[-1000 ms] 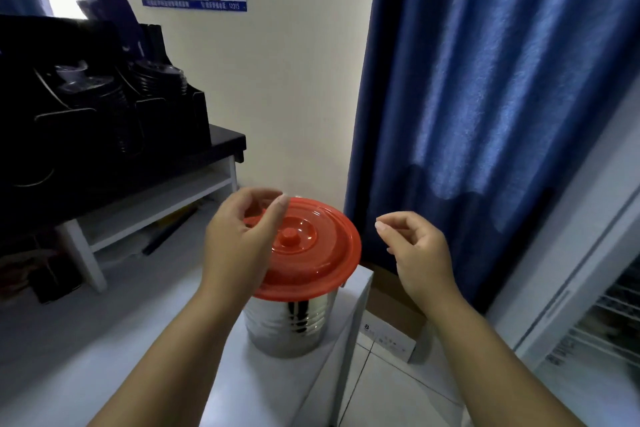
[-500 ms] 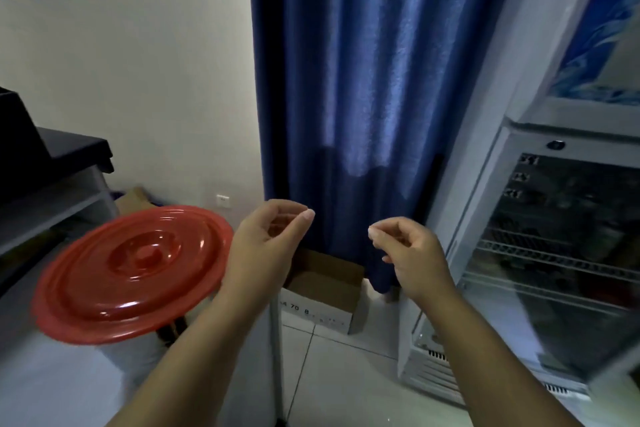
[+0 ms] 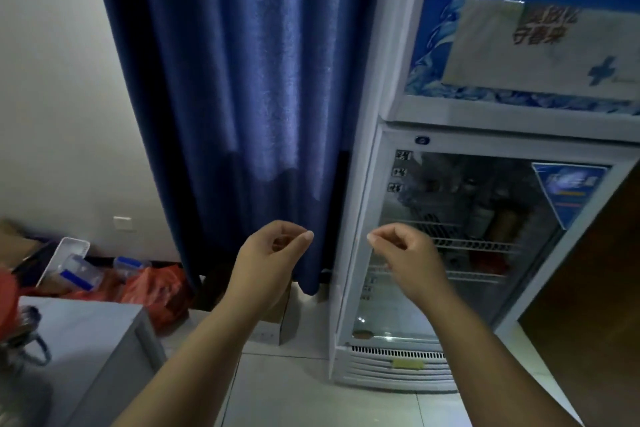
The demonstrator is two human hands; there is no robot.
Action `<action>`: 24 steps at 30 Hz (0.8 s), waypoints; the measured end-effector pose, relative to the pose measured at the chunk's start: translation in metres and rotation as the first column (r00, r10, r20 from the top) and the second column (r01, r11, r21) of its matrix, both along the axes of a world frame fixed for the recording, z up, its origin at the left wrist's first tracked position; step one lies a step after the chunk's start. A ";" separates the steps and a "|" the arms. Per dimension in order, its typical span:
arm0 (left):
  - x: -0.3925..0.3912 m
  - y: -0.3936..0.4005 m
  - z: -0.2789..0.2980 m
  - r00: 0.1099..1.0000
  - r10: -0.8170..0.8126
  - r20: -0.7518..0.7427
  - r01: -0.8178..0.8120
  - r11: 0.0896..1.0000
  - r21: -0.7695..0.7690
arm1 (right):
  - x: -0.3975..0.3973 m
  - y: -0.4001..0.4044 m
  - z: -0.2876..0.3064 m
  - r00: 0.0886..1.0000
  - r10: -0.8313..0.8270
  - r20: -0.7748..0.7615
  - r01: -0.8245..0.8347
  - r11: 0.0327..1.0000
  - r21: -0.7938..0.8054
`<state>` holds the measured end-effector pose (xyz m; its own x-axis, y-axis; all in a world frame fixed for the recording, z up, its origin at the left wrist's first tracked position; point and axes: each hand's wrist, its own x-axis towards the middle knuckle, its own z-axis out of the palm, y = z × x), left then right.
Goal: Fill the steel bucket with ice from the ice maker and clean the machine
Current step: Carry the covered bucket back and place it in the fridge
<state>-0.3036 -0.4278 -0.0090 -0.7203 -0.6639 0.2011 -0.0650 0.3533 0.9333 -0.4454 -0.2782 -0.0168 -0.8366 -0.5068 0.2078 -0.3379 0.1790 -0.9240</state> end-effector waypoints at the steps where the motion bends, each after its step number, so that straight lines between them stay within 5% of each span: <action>1: -0.011 0.005 -0.001 1.000 -0.014 -0.004 0.014 1.000 0.000 | -0.009 0.009 0.000 1.000 -0.014 0.001 0.014 1.000 0.010; 12: -0.099 0.034 -0.008 0.995 -0.098 0.006 0.098 0.995 0.006 | -0.079 0.050 0.003 0.993 -0.112 -0.031 0.113 0.993 0.032; 24: -0.202 -0.015 0.008 0.986 -0.159 -0.056 0.163 0.984 0.073 | -0.152 0.010 0.022 0.974 -0.151 -0.166 0.169 0.981 0.097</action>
